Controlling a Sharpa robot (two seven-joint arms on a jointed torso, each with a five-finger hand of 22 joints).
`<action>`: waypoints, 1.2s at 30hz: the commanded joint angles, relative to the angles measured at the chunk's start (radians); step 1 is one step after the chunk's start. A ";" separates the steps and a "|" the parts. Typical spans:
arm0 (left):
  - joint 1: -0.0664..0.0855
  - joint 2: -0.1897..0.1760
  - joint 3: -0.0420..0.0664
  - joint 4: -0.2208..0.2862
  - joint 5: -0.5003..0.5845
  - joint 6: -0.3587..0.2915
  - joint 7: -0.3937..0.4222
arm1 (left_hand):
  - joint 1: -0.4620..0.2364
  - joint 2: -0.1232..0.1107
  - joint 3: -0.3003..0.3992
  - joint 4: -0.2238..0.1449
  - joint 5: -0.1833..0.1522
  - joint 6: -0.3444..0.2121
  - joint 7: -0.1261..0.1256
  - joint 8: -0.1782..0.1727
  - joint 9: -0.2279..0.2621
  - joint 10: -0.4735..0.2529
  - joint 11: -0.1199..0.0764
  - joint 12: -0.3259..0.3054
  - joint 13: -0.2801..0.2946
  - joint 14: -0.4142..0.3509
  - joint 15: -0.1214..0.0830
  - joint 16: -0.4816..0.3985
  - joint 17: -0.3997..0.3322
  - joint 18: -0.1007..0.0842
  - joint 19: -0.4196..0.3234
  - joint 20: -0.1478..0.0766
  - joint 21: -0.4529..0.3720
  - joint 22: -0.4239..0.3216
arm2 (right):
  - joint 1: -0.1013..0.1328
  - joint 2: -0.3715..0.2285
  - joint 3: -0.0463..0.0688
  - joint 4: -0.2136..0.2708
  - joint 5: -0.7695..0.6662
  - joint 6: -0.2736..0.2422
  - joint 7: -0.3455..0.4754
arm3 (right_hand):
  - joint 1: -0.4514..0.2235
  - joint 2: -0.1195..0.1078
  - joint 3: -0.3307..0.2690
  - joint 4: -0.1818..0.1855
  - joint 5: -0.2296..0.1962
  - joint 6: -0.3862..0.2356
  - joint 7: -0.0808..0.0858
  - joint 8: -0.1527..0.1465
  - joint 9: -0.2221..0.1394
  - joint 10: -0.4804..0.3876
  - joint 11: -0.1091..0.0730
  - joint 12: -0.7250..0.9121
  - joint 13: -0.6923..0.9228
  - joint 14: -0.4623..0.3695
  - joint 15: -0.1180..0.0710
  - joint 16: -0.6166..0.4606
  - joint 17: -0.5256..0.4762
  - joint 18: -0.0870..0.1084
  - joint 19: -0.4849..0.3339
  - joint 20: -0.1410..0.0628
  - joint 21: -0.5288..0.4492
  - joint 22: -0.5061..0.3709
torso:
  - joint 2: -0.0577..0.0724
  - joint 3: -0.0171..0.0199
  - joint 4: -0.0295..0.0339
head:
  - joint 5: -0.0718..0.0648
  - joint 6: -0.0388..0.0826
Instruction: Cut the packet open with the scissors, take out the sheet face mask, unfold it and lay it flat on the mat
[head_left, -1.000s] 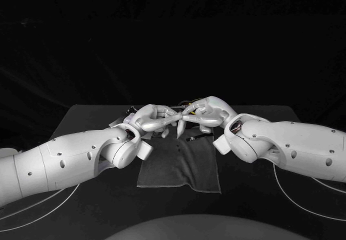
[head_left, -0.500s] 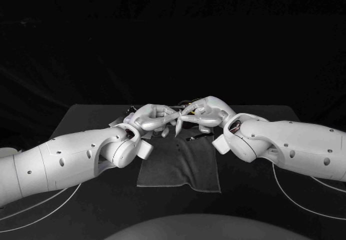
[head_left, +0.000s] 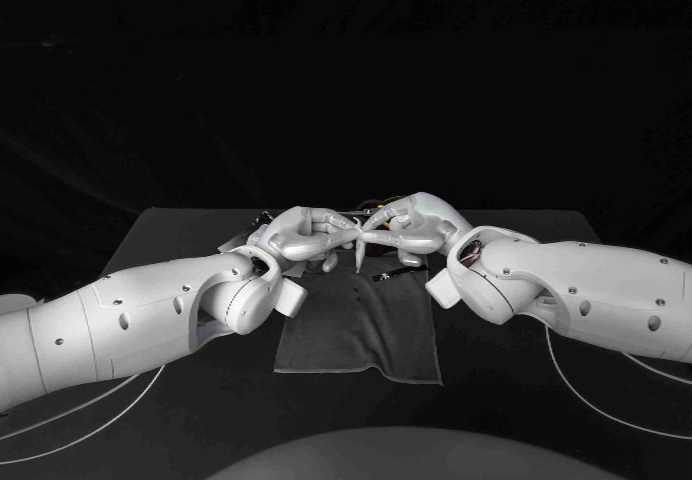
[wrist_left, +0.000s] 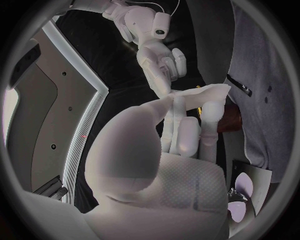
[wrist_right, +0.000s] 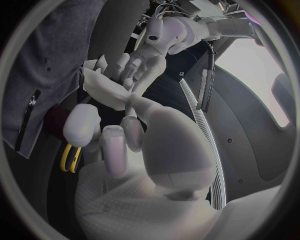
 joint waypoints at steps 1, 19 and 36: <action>0.001 0.001 0.001 0.001 0.009 0.003 0.020 | -0.016 -0.015 0.041 -0.009 0.002 0.011 -0.001 0.003 0.016 0.026 -0.009 -0.013 -0.001 0.009 -0.004 0.007 0.008 0.005 0.012 -0.005 0.016 0.016 | 0.000 -0.002 0.001 0.001 -0.011 0.005 -0.003 | 0.007 0.004 0.006 -0.001 0.007 0.007 -0.001 0.012 0.033 0.039 -0.031 0.005 0.038 0.083 -0.008 0.007 0.183 0.008 0.007 0.001 0.001 0.047 | 0.000 -0.0001 0.0004 | 0.000 0.001; 0.001 -0.021 0.001 -0.012 0.006 -0.033 0.007 | -0.050 -0.029 0.103 -0.030 0.003 0.018 -0.005 0.006 0.027 0.044 -0.011 -0.017 0.009 0.021 -0.005 0.010 0.013 -0.001 0.037 -0.009 0.045 0.049 | 0.000 -0.042 0.001 0.012 -0.014 -0.015 0.005 | 0.007 0.003 0.010 -0.003 0.007 0.006 -0.001 0.014 0.035 0.040 -0.031 0.007 0.040 0.084 -0.009 0.009 0.185 0.008 0.009 0.001 0.005 0.049 | 0.000 0.0005 0.0001 | 0.001 -0.002; 0.001 -0.014 0.001 -0.005 -0.015 0.040 -0.062 | -0.252 -0.118 -0.024 0.078 0.003 -0.044 0.017 -0.048 0.014 0.021 0.018 -0.017 0.026 0.022 0.019 0.008 0.007 0.002 0.016 0.006 0.017 0.021 | 0.000 -0.041 0.001 0.019 -0.012 -0.014 0.006 | 0.006 0.003 0.013 -0.005 0.007 0.006 -0.001 0.016 0.036 0.041 -0.031 0.008 0.041 0.084 -0.009 0.009 0.185 0.008 0.009 0.001 0.005 0.049 | 0.000 -0.0005 0.0001 | 0.001 0.000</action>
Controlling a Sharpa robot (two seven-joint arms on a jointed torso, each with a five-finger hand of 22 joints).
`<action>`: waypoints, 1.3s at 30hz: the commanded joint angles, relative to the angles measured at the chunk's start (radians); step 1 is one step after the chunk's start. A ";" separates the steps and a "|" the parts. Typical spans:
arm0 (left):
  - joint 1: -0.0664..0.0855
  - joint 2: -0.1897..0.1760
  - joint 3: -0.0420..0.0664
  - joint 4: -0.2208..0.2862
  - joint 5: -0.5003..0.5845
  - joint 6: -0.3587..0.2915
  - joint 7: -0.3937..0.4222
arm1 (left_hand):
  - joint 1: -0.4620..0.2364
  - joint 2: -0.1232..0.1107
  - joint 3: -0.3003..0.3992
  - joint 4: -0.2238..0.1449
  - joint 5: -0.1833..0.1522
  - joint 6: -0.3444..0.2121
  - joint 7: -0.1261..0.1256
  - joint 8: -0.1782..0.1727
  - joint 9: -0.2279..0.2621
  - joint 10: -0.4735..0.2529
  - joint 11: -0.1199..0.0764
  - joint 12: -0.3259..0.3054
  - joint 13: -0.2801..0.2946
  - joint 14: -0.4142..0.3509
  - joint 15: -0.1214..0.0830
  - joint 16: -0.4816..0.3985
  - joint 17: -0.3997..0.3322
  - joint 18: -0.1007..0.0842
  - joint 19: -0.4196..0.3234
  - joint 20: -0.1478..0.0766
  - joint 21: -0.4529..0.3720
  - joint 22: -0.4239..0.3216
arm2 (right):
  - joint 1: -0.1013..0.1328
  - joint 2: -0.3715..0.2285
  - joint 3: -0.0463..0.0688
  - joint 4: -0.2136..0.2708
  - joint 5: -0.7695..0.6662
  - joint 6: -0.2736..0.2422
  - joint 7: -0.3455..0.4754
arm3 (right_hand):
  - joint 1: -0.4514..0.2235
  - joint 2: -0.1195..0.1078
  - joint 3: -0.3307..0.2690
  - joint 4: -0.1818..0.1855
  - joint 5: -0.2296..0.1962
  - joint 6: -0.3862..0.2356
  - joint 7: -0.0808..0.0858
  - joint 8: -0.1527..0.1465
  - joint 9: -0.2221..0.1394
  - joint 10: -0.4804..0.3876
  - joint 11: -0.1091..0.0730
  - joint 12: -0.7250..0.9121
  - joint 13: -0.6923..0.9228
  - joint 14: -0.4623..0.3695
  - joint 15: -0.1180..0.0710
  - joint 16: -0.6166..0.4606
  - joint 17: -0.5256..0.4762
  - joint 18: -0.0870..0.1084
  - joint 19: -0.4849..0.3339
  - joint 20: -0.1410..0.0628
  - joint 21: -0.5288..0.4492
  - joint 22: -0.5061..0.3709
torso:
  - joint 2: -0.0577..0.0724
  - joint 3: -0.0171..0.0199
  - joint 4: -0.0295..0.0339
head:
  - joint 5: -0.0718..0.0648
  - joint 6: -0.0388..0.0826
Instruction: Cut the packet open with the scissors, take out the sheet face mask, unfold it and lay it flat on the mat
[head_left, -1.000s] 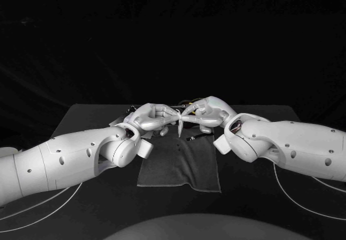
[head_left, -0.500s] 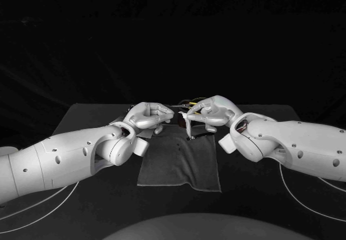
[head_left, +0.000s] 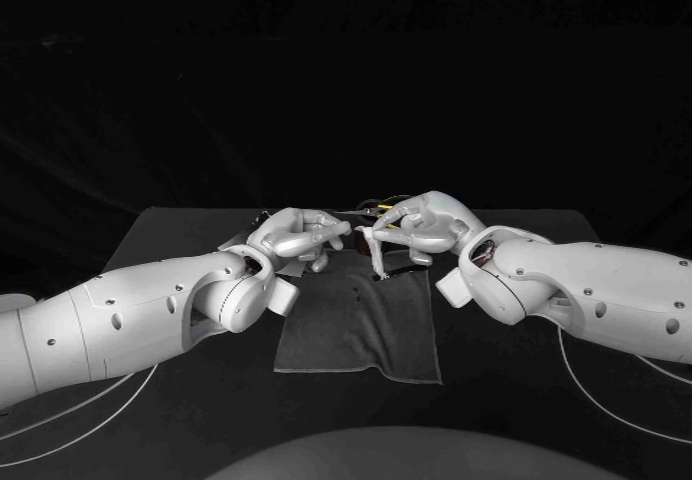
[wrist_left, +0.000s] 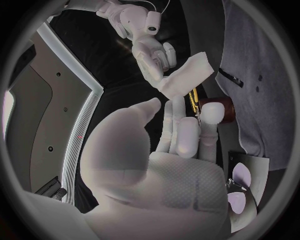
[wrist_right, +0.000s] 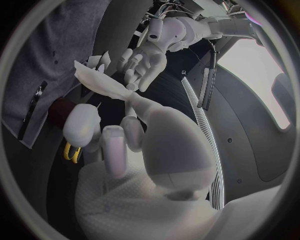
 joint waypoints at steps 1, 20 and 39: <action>0.001 0.006 0.001 0.003 0.000 0.060 -0.019 | -0.041 -0.032 -0.048 0.030 0.001 -0.034 0.009 -0.029 -0.014 -0.007 0.010 0.005 0.005 -0.003 0.010 0.003 -0.006 0.003 -0.010 0.003 -0.010 -0.008 | 0.000 0.004 0.001 0.002 -0.007 -0.004 0.005 | 0.006 0.003 0.007 0.001 0.005 0.007 0.001 0.016 0.036 0.042 -0.030 0.004 0.041 0.082 -0.007 0.005 0.185 0.008 0.009 0.001 0.005 0.049 | 0.000 -0.0005 -0.0002 | 0.001 0.001; 0.001 0.017 0.001 0.004 0.021 0.098 -0.035 | 0.011 -0.045 -0.209 0.112 0.001 -0.038 0.027 -0.080 -0.037 -0.045 0.028 0.042 0.043 -0.017 0.028 0.008 -0.014 0.008 -0.018 0.025 -0.033 -0.026 | 0.000 0.021 0.001 0.006 -0.004 0.001 0.006 | 0.006 0.003 0.007 0.001 0.005 0.007 0.001 0.016 0.036 0.042 -0.030 0.004 0.041 0.082 -0.007 0.005 0.185 0.008 0.009 0.001 0.005 0.049 | 0.000 0.0000 -0.0003 | 0.002 0.002; 0.001 0.024 0.001 0.008 0.064 0.105 -0.007 | 0.127 0.046 -0.214 0.134 0.001 0.021 -0.002 -0.074 -0.036 -0.018 0.002 0.041 0.045 -0.008 0.008 0.014 -0.003 0.006 -0.005 0.012 -0.026 -0.014 | 0.000 0.039 0.001 -0.007 -0.008 0.012 -0.014 | 0.003 0.002 0.012 -0.001 0.005 0.006 0.001 0.018 0.037 0.043 -0.030 0.004 0.042 0.082 -0.007 0.004 0.184 0.009 0.009 0.001 0.004 0.049 | 0.000 -0.0004 0.0002 | 0.000 -0.002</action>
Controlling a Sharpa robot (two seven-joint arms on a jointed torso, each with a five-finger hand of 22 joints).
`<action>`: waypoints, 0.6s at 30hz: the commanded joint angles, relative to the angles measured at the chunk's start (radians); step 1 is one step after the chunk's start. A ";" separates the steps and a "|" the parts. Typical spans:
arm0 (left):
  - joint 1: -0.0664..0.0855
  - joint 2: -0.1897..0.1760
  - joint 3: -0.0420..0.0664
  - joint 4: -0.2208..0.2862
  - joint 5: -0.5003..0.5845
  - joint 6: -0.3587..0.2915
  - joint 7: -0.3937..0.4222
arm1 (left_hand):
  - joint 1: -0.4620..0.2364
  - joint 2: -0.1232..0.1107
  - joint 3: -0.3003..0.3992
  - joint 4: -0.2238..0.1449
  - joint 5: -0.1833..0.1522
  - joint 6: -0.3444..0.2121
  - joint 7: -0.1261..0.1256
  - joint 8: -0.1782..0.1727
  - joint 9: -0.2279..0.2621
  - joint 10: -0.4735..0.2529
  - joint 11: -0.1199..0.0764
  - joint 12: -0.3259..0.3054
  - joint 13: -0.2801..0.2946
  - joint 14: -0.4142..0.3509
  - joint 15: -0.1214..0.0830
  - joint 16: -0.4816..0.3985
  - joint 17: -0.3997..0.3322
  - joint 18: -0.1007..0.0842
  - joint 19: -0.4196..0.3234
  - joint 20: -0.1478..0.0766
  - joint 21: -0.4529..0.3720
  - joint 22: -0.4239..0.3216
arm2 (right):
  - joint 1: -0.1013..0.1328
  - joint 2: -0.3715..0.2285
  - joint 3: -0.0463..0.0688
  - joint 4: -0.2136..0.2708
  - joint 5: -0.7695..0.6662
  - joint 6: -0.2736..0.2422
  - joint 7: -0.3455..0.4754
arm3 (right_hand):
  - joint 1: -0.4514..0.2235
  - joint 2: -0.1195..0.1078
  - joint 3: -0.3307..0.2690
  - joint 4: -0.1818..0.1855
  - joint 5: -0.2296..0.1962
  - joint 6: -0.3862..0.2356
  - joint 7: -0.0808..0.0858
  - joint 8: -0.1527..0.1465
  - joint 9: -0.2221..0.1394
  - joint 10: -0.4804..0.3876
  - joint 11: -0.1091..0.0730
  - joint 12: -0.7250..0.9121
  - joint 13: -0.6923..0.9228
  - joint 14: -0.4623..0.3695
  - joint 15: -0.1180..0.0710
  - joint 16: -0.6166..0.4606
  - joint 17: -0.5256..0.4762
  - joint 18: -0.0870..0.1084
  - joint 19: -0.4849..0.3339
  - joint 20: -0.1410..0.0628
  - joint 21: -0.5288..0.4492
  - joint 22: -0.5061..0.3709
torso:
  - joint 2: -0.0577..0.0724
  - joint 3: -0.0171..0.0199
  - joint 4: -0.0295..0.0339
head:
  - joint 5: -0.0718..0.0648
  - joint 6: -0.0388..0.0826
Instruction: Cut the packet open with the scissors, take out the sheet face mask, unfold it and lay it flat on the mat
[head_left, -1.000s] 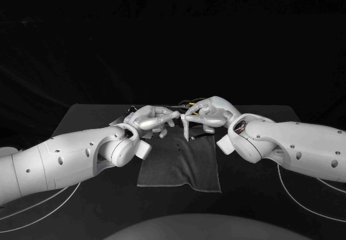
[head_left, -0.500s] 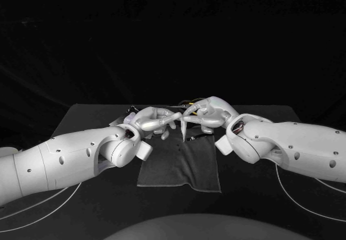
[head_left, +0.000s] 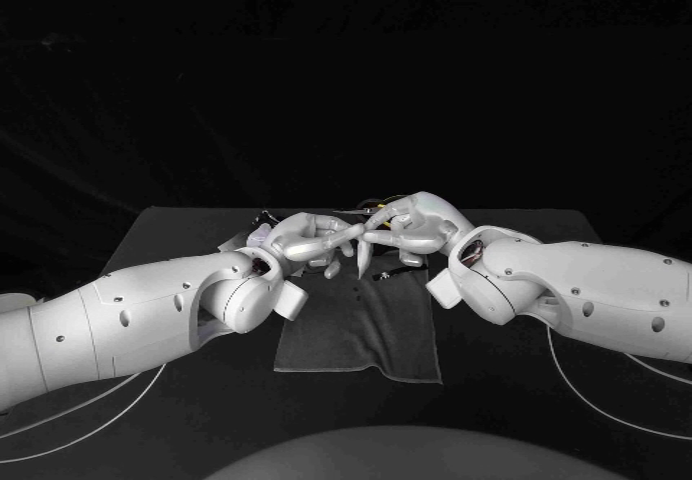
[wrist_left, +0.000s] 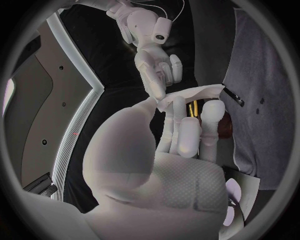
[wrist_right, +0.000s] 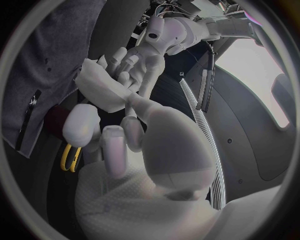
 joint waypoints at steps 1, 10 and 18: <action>0.001 0.002 0.001 0.004 0.024 0.026 0.024 | 0.030 0.011 0.010 -0.002 0.001 0.017 -0.004 0.005 0.003 0.008 -0.009 -0.004 -0.003 0.002 -0.011 0.004 0.001 0.006 0.010 -0.003 0.005 0.004 | 0.000 0.002 0.001 -0.001 -0.009 0.008 -0.008 | 0.003 0.002 0.003 -0.001 0.004 0.004 -0.001 0.018 0.037 0.043 -0.030 0.003 0.042 0.084 -0.009 0.004 0.185 0.015 0.009 0.001 0.004 0.049 | 0.000 0.0000 0.0009 | -0.001 -0.001; 0.001 0.000 0.001 0.004 0.032 0.021 0.028 | 0.170 0.075 0.097 -0.077 0.002 0.067 -0.035 0.035 0.021 0.034 -0.036 -0.032 -0.016 0.011 -0.034 0.007 0.014 0.003 0.021 -0.020 0.017 0.019 | 0.000 0.003 0.001 -0.004 -0.011 0.008 -0.010 | 0.003 0.002 0.003 -0.001 0.004 0.004 -0.001 0.018 0.037 0.043 -0.030 0.003 0.042 0.084 -0.009 0.004 0.185 0.015 0.009 0.001 0.004 0.049 | 0.000 0.0002 0.0005 | 0.000 0.000; 0.001 -0.002 0.001 0.002 0.036 0.014 0.026 | 0.174 0.069 0.162 -0.118 0.001 0.053 -0.025 0.071 0.052 0.062 -0.031 -0.065 -0.030 0.016 -0.033 0.007 0.018 0.000 0.029 -0.027 0.029 0.032 | 0.000 0.002 0.001 -0.004 -0.012 0.007 -0.010 | 0.002 0.002 0.006 -0.002 0.004 0.003 -0.001 0.020 0.038 0.043 -0.030 0.002 0.042 0.084 -0.009 0.003 0.184 0.015 0.009 0.001 0.003 0.049 | 0.000 0.0006 0.0003 | 0.001 -0.001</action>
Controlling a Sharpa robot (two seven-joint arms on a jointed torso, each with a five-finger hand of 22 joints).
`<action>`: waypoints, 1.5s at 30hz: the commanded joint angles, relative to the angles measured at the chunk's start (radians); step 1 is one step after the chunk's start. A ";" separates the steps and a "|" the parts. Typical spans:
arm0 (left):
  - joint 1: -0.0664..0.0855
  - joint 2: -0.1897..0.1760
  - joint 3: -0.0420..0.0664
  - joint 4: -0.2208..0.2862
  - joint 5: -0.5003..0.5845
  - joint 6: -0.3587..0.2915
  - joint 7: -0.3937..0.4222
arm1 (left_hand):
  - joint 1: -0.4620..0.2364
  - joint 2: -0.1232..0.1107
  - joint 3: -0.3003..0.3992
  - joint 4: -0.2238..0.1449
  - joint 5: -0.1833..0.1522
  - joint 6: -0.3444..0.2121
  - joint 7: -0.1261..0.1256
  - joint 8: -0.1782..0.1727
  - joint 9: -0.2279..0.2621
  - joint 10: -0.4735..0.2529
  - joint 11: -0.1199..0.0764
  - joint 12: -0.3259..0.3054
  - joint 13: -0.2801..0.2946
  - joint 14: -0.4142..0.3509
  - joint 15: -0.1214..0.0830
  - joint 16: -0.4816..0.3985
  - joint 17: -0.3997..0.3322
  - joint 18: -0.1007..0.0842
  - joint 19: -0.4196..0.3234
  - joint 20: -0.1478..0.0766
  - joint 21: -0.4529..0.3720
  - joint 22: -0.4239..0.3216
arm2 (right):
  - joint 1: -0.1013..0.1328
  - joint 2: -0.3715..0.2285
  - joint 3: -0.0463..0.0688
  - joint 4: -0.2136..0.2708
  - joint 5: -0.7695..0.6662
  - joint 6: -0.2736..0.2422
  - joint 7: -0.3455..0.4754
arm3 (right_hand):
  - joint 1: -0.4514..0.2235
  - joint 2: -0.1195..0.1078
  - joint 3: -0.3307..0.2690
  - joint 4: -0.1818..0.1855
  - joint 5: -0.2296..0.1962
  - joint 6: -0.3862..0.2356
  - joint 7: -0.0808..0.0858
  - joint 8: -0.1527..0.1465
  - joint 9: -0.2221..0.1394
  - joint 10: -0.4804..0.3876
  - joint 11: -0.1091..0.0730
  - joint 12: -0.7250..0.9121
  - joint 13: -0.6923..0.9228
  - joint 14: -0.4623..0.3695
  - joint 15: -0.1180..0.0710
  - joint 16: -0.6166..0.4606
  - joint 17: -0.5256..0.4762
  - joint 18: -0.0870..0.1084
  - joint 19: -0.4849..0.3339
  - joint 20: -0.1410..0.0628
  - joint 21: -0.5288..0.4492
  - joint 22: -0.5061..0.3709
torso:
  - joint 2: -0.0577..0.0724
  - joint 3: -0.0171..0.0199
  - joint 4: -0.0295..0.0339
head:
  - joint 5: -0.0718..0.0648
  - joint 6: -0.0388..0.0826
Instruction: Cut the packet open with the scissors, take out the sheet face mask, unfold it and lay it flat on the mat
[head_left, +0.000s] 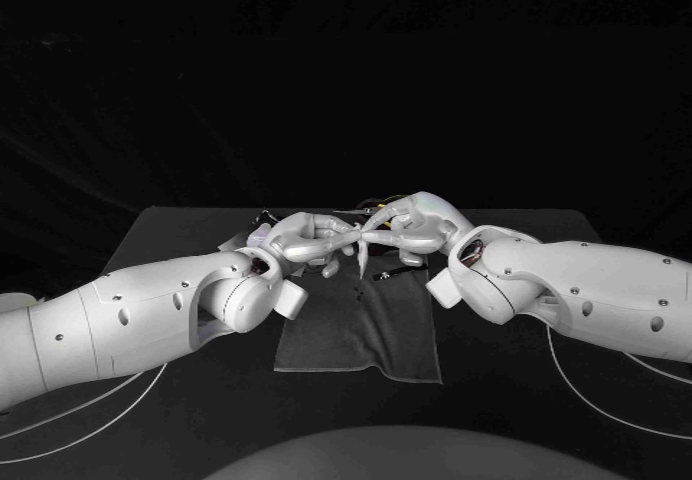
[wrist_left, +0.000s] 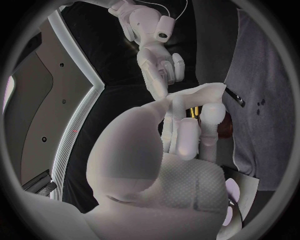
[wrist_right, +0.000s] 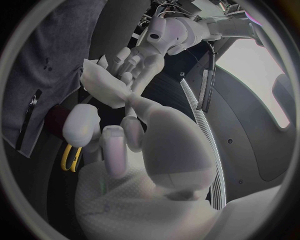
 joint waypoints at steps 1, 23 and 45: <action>0.001 0.000 0.001 0.002 0.010 0.012 0.019 | 0.001 0.004 0.030 -0.020 0.003 -0.008 0.004 0.008 0.041 0.011 -0.001 -0.005 -0.002 0.000 -0.003 0.003 -0.001 0.000 0.004 -0.002 0.006 0.002 | 0.000 -0.001 0.001 0.000 -0.010 0.006 -0.004 | 0.002 0.002 0.006 -0.002 0.007 0.004 -0.002 0.020 0.038 0.043 -0.030 0.002 0.041 0.082 -0.007 0.004 0.183 0.015 0.009 0.001 0.003 0.048 | 0.000 0.0005 0.0000 | 0.000 0.000; 0.001 -0.015 0.001 -0.005 0.008 -0.003 0.007 | -0.018 0.005 0.064 -0.030 0.003 -0.022 0.004 0.028 0.062 0.019 -0.001 -0.013 -0.001 -0.003 -0.003 0.000 -0.010 -0.002 0.008 -0.002 0.012 0.010 | 0.000 -0.026 0.001 0.003 -0.019 -0.008 0.000 | 0.001 0.001 0.009 -0.004 0.007 0.004 -0.002 0.021 0.039 0.043 -0.030 0.003 0.042 0.082 -0.007 0.005 0.185 0.015 0.010 0.001 0.007 0.050 | 0.001 0.0008 0.0009 | -0.001 0.000; 0.001 -0.027 0.001 -0.021 -0.085 -0.007 -0.010 | -0.026 -0.003 0.087 -0.043 0.003 -0.028 0.006 0.038 0.075 0.020 0.000 -0.017 0.001 -0.002 -0.003 -0.001 -0.012 -0.001 0.009 -0.003 0.014 0.012 | 0.003 -0.060 0.002 -0.005 -0.044 0.012 -0.012 | -0.001 0.000 0.013 -0.006 0.007 0.003 -0.002 0.023 0.040 0.044 -0.030 0.003 0.043 0.082 -0.007 0.005 0.185 0.015 0.011 0.001 0.009 0.051 | 0.000 0.0011 -0.0001 | -0.001 -0.001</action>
